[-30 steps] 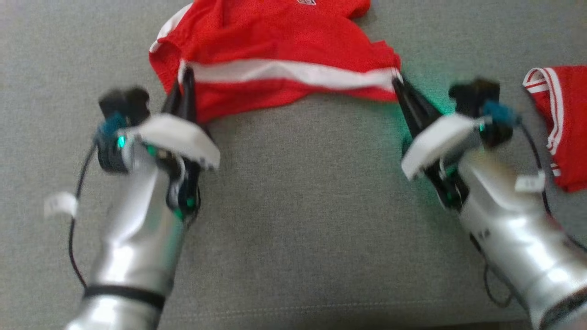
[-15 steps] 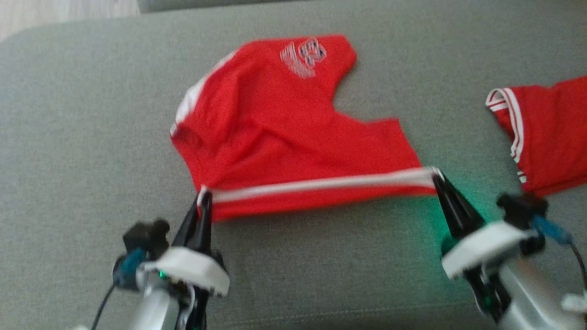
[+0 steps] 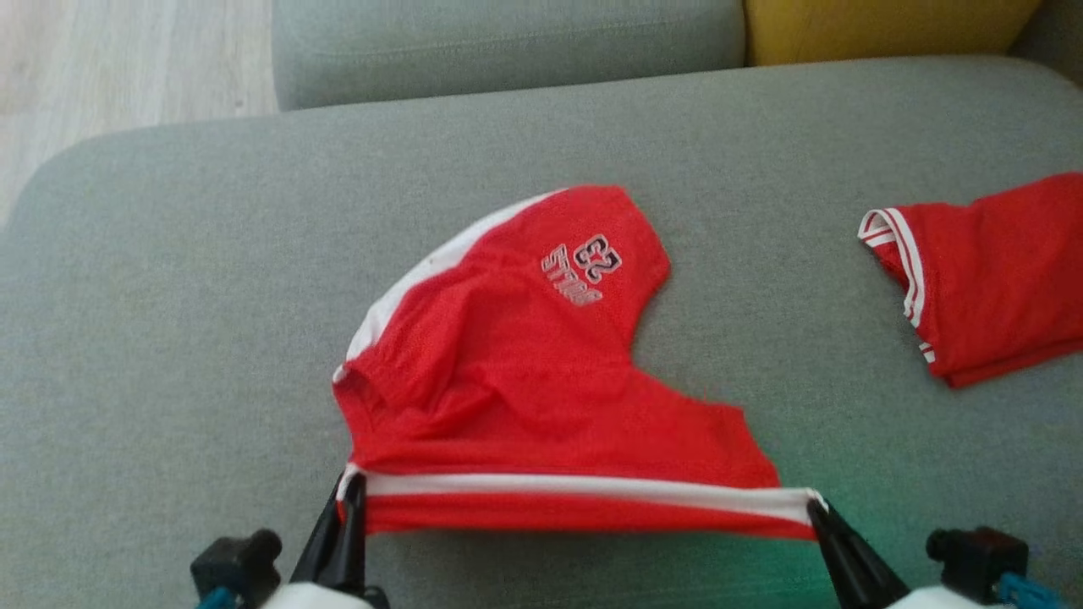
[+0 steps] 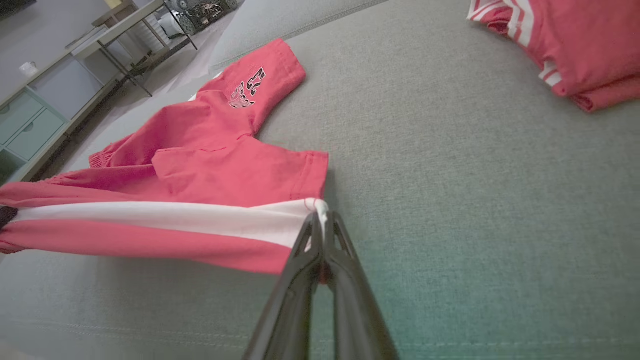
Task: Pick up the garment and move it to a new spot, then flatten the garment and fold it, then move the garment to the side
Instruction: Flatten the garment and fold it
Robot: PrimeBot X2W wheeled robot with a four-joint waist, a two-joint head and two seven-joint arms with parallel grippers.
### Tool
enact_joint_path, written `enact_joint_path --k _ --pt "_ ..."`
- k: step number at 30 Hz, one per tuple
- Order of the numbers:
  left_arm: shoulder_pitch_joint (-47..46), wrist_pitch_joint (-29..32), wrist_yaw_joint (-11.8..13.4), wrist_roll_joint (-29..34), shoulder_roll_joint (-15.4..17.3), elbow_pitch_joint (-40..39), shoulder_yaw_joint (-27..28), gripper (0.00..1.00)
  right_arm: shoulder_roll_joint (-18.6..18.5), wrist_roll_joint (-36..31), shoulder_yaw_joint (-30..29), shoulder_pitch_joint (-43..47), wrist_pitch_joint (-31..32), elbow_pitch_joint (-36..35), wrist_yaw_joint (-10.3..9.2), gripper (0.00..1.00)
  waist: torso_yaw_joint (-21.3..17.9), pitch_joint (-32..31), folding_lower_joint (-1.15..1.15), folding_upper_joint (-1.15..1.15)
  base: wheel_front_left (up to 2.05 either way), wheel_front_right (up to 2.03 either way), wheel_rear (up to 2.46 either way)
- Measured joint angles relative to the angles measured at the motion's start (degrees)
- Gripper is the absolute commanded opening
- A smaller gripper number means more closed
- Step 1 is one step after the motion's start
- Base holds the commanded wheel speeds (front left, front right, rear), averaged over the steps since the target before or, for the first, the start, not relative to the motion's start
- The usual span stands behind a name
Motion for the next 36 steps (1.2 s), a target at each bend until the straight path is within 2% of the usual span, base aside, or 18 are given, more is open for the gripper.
enact_joint_path --k 7,10,15,22,30,36 --pt "3.3 1.6 1.4 -1.6 0.0 -3.6 0.6 0.00 0.7 -1.3 -0.8 1.7 3.8 -4.1 0.00 0.00 0.2 -0.7 0.00 0.00 0.00 0.00 0.00" --pt "3.3 2.7 1.3 -4.5 -0.2 -4.2 0.7 0.00 0.6 -1.7 -1.0 1.1 4.3 -4.1 0.00 0.00 0.7 -0.5 0.00 0.00 0.00 0.00 0.00" --pt "0.3 4.7 0.7 -5.6 -0.2 -4.2 0.8 0.00 -1.6 -1.5 -0.5 -6.9 4.3 -1.3 0.00 0.00 1.3 1.3 0.00 0.00 0.00 0.00 0.00" --pt "-9.8 6.1 -1.4 -7.3 -0.2 -2.2 1.0 0.00 -7.1 1.1 4.4 -26.0 2.2 9.0 0.00 0.00 2.6 6.3 0.00 0.00 0.00 0.00 0.00" --pt "-21.9 5.7 -3.8 -9.1 -1.5 4.6 0.1 0.00 -10.4 4.8 11.0 -47.5 -1.7 24.3 0.00 0.00 7.0 12.1 0.00 0.00 0.00 0.00 0.00" --pt "-29.9 4.9 -5.3 -12.5 -2.3 12.0 -1.4 0.00 -11.6 7.9 17.7 -59.4 -4.7 36.2 0.00 0.00 11.0 15.7 0.00 0.00 0.00 0.00 0.00"
